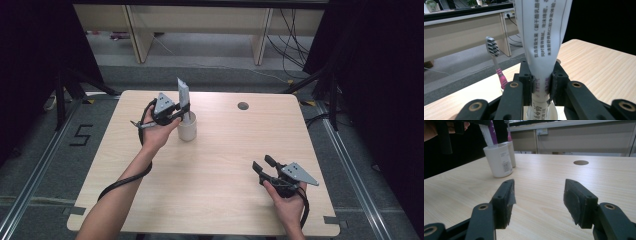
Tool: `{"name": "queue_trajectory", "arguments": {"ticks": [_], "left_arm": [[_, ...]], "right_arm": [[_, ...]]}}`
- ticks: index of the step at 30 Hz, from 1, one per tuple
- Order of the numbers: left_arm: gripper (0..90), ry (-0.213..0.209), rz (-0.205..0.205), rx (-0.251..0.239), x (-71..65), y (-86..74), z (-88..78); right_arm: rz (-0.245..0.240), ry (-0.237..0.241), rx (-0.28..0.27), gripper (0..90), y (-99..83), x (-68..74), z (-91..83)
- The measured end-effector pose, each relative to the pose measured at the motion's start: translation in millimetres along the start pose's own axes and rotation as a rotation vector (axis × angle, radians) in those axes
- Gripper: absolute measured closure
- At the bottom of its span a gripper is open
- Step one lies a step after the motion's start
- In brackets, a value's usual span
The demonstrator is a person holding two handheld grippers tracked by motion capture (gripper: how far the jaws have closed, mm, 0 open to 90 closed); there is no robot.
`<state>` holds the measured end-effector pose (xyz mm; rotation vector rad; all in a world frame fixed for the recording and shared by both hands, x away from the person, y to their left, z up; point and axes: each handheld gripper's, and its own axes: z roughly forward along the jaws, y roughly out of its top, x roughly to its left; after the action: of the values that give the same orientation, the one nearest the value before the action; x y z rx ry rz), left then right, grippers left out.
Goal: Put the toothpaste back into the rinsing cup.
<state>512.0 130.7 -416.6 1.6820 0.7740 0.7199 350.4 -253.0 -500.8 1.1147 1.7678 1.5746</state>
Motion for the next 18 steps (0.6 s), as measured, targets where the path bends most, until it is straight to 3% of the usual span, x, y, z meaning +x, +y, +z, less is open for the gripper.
{"name": "queue_trajectory", "arguments": {"ticks": [1, 4, 5, 11, 16, 18], "left_arm": [[75.2, 0.000, -0.006, 0.001, -0.2, -0.7, 0.5], [75.2, 0.000, -0.005, 0.008, -0.2, -3.8, 2.5], [75.2, -0.001, -0.006, 0.011, -0.4, -4.7, 3.0], [75.2, -0.005, -0.010, 0.015, -1.0, -8.7, 4.1], [75.1, -0.007, -0.014, 0.025, -0.7, -12.4, 5.9], [75.1, -0.007, -0.017, 0.030, -0.5, -14.0, 6.7]], "right_arm": [[-0.021, -0.007, -0.011, 42.9, -0.4, -1.2, 0.9], [-0.014, -0.010, 0.014, 42.9, -0.1, 0.0, -0.2], [0.013, -0.005, 0.027, 43.0, -0.2, 1.8, -0.5], [0.000, -0.016, 0.029, 42.9, -0.6, 1.1, -0.1], [0.038, 0.012, 0.013, 43.0, -1.9, 3.7, 1.7], [0.017, 0.015, 0.017, 42.9, -1.6, 1.9, 2.4]]}}
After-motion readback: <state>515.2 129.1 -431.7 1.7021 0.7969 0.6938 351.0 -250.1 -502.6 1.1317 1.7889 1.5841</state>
